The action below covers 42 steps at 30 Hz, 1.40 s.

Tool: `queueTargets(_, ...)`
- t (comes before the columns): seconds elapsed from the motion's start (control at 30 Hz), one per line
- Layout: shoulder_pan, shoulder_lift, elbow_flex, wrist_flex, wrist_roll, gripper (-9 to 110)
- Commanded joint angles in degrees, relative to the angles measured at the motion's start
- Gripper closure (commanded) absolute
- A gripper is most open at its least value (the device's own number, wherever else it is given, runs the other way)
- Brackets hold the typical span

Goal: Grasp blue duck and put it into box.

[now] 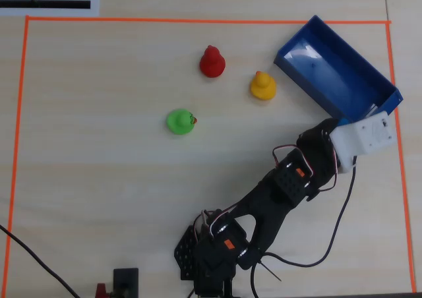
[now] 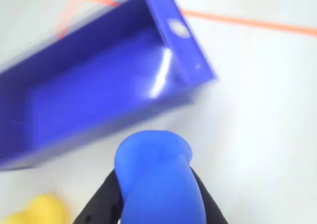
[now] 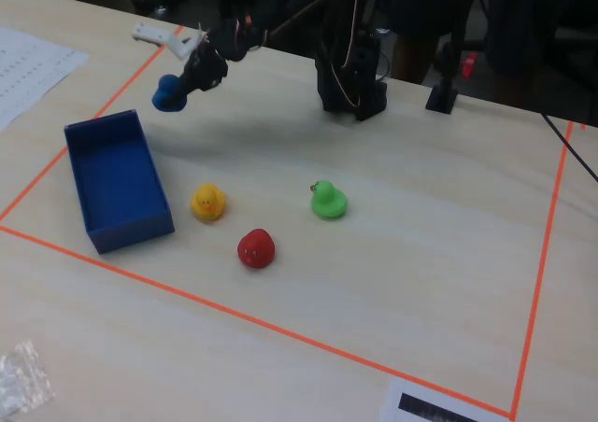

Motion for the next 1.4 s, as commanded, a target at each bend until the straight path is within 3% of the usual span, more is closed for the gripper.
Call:
queueTargets(0.0, -5.4, 3.5, -16.6, 18.9, 3.6, 101)
queueTargets(0.23, -12.6, -4.7, -32.4, 24.2, 7.2, 101)
queueTargets(0.6, -12.7, -33.7, -46.5, 4.0, 3.0, 101)
queueTargets(0.9, -10.4, -52.3, -60.3, -1.7, -3.3, 101)
queueTargets(0.97, -9.7, -55.5, -62.6, -1.5, -4.7, 90)
queueTargets(1.03, -8.9, -56.8, -63.2, -1.4, -5.6, 72)
queueTargets(1.1, -8.1, -55.7, -62.5, 0.1, -5.6, 64)
queueTargets(1.23, -8.2, -44.1, -54.7, 5.2, -3.1, 54)
queueTargets(1.37, -11.7, -23.9, -41.8, 14.1, 0.7, 54)
